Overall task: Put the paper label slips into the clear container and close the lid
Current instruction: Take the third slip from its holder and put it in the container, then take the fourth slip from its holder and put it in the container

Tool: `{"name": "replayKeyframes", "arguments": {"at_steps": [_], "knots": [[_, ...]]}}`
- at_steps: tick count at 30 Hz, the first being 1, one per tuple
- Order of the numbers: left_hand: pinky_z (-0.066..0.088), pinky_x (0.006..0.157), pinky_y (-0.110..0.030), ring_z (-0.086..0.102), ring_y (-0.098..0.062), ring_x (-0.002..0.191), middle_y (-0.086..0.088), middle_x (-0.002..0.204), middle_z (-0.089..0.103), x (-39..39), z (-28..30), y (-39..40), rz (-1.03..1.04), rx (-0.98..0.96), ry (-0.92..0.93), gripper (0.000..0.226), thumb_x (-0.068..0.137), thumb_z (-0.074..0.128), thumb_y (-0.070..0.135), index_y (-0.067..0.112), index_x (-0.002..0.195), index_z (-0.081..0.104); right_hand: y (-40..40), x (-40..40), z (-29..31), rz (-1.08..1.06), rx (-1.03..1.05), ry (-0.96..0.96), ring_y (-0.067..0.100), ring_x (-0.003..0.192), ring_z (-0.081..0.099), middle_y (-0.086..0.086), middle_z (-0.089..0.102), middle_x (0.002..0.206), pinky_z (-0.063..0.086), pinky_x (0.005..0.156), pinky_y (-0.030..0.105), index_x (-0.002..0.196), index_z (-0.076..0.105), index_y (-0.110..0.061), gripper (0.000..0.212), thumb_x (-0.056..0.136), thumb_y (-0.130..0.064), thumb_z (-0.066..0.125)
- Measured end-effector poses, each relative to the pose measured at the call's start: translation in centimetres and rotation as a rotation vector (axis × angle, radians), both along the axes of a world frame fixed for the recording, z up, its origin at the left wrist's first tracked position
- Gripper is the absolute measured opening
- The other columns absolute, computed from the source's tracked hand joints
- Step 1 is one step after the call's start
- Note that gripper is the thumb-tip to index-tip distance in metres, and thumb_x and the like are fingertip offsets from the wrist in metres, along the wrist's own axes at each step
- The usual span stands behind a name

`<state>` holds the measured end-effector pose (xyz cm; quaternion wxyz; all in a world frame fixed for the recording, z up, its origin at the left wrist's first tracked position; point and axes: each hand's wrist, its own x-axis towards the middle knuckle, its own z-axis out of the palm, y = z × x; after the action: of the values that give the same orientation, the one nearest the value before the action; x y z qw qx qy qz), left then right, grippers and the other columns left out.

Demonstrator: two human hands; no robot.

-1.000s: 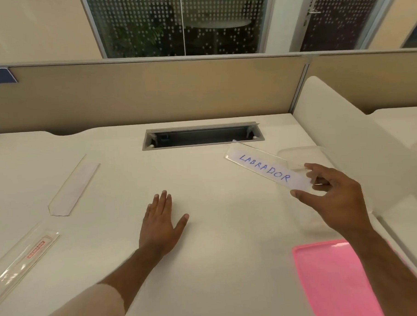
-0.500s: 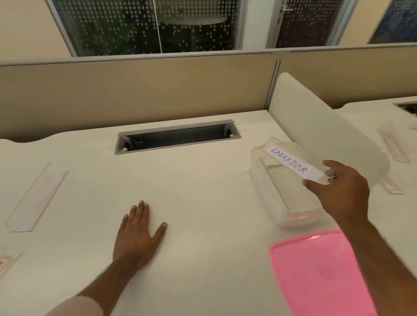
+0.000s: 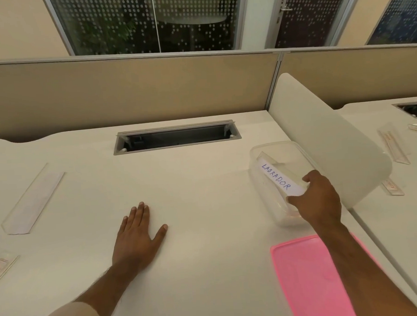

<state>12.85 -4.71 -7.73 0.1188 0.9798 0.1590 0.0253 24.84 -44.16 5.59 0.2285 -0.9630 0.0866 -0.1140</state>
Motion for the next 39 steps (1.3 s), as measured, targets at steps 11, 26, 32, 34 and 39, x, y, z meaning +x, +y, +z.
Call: {"name": "replayKeyframes", "arguments": {"at_steps": [11, 26, 32, 34, 39], "knots": [[-0.002, 0.123, -0.03, -0.004, -0.009, 0.152, 0.006, 0.166, -0.001, 0.0, -0.1, 0.0, -0.002, -0.004, -0.004, 0.091, 0.088, 0.014, 0.075, 0.016, 0.157, 0.003, 0.7, 1.1, -0.6, 0.039, -0.079, 0.322, 0.031, 0.097, 0.066, 0.009, 0.071, 0.103, 0.051, 0.078, 0.033, 0.098, 0.071, -0.013, 0.024, 0.077, -0.023, 0.078], [-0.002, 0.122, -0.027, 0.0, -0.009, 0.152, 0.005, 0.166, 0.008, -1.1, 1.3, 0.7, -0.017, -0.135, -0.038, 0.082, 0.094, 0.031, 0.065, 0.016, 0.157, 0.013, 2.6, -0.4, 0.4, 0.028, -0.087, 0.063, 0.035, 0.1, 0.066, 0.012, 0.073, 0.106, 0.052, 0.083, 0.038, 0.109, 0.07, -0.009, 0.03, 0.087, -0.028, 0.065], [0.003, 0.121, -0.029, 0.012, -0.013, 0.152, 0.004, 0.162, 0.026, -4.9, 3.2, 4.7, 0.008, -0.109, -0.117, 0.072, 0.095, 0.046, 0.056, 0.017, 0.153, 0.03, 8.9, -2.6, 2.2, 0.218, 0.011, -0.325, 0.035, 0.079, 0.066, 0.012, 0.073, 0.085, 0.05, 0.07, 0.038, 0.088, 0.071, -0.005, 0.011, 0.086, -0.013, 0.065], [0.006, 0.121, -0.03, 0.017, -0.014, 0.151, 0.004, 0.16, 0.032, -6.6, 3.9, 6.7, 0.044, -0.096, -0.135, 0.067, 0.094, 0.051, 0.051, 0.018, 0.15, 0.036, 11.9, -3.4, 2.2, 0.309, 0.068, -0.327, 0.031, 0.076, 0.065, 0.009, 0.072, 0.081, 0.05, 0.069, 0.037, 0.085, 0.071, -0.006, 0.008, 0.086, -0.012, 0.065], [0.019, 0.121, -0.038, 0.031, -0.02, 0.146, 0.0, 0.15, 0.047, -11.3, 5.5, 12.3, 0.147, -0.063, -0.172, 0.055, 0.089, 0.064, 0.036, 0.017, 0.139, 0.052, 20.5, -5.7, 0.6, 0.534, 0.141, -0.224, 0.024, 0.076, 0.064, 0.004, 0.071, 0.081, 0.054, 0.072, 0.04, 0.083, 0.07, -0.009, 0.008, 0.087, -0.012, 0.065]]}}
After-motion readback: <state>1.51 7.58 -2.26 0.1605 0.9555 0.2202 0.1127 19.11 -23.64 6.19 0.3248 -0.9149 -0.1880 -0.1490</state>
